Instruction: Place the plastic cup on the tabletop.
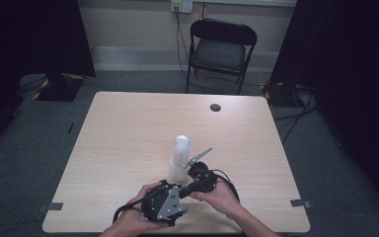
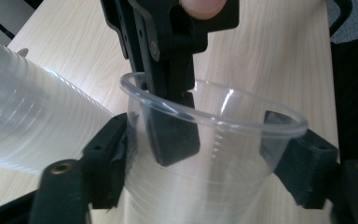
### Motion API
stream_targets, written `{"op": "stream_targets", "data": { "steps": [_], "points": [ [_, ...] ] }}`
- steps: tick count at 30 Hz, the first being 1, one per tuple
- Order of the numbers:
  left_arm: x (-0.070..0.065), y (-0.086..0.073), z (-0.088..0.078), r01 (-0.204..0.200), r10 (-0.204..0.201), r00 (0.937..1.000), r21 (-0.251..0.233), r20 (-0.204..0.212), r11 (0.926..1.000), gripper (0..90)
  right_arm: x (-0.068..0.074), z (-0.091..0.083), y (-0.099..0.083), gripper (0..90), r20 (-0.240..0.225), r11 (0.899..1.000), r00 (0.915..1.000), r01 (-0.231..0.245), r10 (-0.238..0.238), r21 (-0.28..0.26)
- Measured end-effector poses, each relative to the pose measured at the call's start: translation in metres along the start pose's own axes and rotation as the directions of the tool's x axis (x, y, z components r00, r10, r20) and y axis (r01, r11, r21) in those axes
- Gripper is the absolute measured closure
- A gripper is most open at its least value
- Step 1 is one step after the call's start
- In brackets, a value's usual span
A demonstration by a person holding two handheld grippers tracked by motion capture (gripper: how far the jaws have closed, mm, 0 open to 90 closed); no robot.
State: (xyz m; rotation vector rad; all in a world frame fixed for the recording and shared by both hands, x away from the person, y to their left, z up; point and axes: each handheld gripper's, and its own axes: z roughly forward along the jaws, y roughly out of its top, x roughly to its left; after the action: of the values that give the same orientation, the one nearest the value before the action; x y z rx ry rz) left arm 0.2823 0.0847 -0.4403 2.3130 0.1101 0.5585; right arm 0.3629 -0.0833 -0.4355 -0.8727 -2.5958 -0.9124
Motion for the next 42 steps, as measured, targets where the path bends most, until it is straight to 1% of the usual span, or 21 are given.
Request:
{"op": "stream_targets", "data": {
  "steps": [2,6,7,8,10,16,19,22,23,24,25,27,31,32,33,36,37,38,39,40,42],
  "points": [
    [0.0,-0.001,0.001,0.035,-0.035,0.9994,-0.016,0.003,0.9993,29.2,-0.002,-0.001,-0.001,85.9,0.0,1.0,0.9999,-0.015,0.015,-0.019],
    [0.003,-0.005,0.001,0.064,-0.064,0.998,-0.028,-0.002,0.9976,29.5,-0.002,-0.001,-0.001,81.1,0.004,1.0,1.0,-0.009,0.009,-0.024],
    [0.003,-0.006,0.001,0.083,-0.083,0.9965,-0.036,-0.001,0.9959,29.6,-0.002,-0.001,-0.001,80.2,0.004,1.0,0.9999,-0.011,0.011,-0.024],
    [0.005,-0.007,-0.001,0.064,-0.064,0.9979,-0.027,-0.003,0.9976,29.6,-0.002,0.0,-0.001,77.9,0.007,0.999,0.9999,-0.013,0.013,-0.03],
    [0.005,-0.009,-0.001,0.103,-0.103,0.9947,-0.05,-0.005,0.9935,29.6,0.0,-0.001,-0.001,73.4,0.025,0.999,0.9997,-0.001,0.002,-0.033],
    [0.008,-0.014,-0.003,0.139,-0.14,0.9902,-0.064,-0.008,0.9882,29.3,0.001,-0.004,-0.002,72.8,0.033,0.997,0.9994,0.01,-0.008,-0.081],
    [0.011,-0.016,-0.005,0.189,-0.189,0.982,-0.085,0.001,0.9784,29.1,0.002,-0.007,-0.003,71.5,0.041,0.994,0.999,0.024,-0.019,-0.108],
    [0.013,-0.019,-0.007,0.22,-0.221,0.9752,-0.097,-0.001,0.9707,29.1,0.004,-0.009,-0.004,70.4,0.057,0.989,0.9976,0.046,-0.038,-0.139],
    [0.014,-0.019,-0.008,0.233,-0.235,0.9721,-0.101,-0.003,0.9672,29.2,0.005,-0.01,-0.005,69.9,0.077,0.986,0.9953,0.069,-0.057,-0.153],
    [0.016,-0.021,-0.009,0.252,-0.254,0.9673,-0.104,-0.004,0.9622,29.2,0.005,-0.011,-0.006,69.8,0.072,0.984,0.9956,0.071,-0.06,-0.164],
    [0.016,-0.021,-0.009,0.252,-0.254,0.9673,-0.104,-0.004,0.9622,29.3,0.005,-0.011,-0.007,69.2,0.077,0.982,0.9949,0.078,-0.065,-0.174],
    [0.017,-0.023,-0.01,0.268,-0.271,0.9627,-0.114,-0.003,0.9566,29.3,0.006,-0.011,-0.007,69.2,0.087,0.98,0.9937,0.086,-0.071,-0.181],
    [0.019,-0.025,-0.012,0.285,-0.287,0.958,-0.107,0.002,0.9524,29.7,0.007,-0.015,-0.01,71.1,0.09,0.967,0.9921,0.106,-0.087,-0.231],
    [0.019,-0.026,-0.012,0.294,-0.296,0.9553,-0.113,0.004,0.949,29.7,0.007,-0.016,-0.01,72.2,0.087,0.964,0.9924,0.106,-0.087,-0.242],
    [0.02,-0.026,-0.012,0.299,-0.301,0.9537,-0.117,0.007,0.9469,29.7,0.007,-0.018,-0.011,72.7,0.092,0.958,0.9911,0.117,-0.096,-0.263],
    [0.022,-0.028,-0.013,0.312,-0.313,0.9496,-0.117,0.006,0.9428,29.7,0.007,-0.02,-0.012,72.4,0.091,0.952,0.9914,0.116,-0.094,-0.282],
    [0.023,-0.029,-0.014,0.321,-0.323,0.9465,-0.124,0.009,0.9388,29.7,0.007,-0.021,-0.012,72.3,0.091,0.95,0.9913,0.117,-0.095,-0.291],
    [0.023,-0.029,-0.014,0.341,-0.342,0.9395,-0.13,0.012,0.931,29.7,0.007,-0.022,-0.013,72.2,0.094,0.947,0.991,0.119,-0.095,-0.3],
    [0.024,-0.03,-0.015,0.344,-0.345,0.9383,-0.131,0.014,0.9297,29.7,0.006,-0.023,-0.013,71.9,0.095,0.943,0.9907,0.122,-0.097,-0.31],
    [0.025,-0.031,-0.015,0.356,-0.357,0.9338,-0.135,0.015,0.9247,29.8,0.006,-0.024,-0.014,71.6,0.1,0.939,0.9905,0.122,-0.094,-0.32],
    [0.028,-0.032,-0.016,0.389,-0.388,0.9209,-0.138,0.039,0.9107,30.7,0.007,-0.026,-0.015,72.8,0.111,0.932,0.9887,0.133,-0.101,-0.336]
  ]
}}
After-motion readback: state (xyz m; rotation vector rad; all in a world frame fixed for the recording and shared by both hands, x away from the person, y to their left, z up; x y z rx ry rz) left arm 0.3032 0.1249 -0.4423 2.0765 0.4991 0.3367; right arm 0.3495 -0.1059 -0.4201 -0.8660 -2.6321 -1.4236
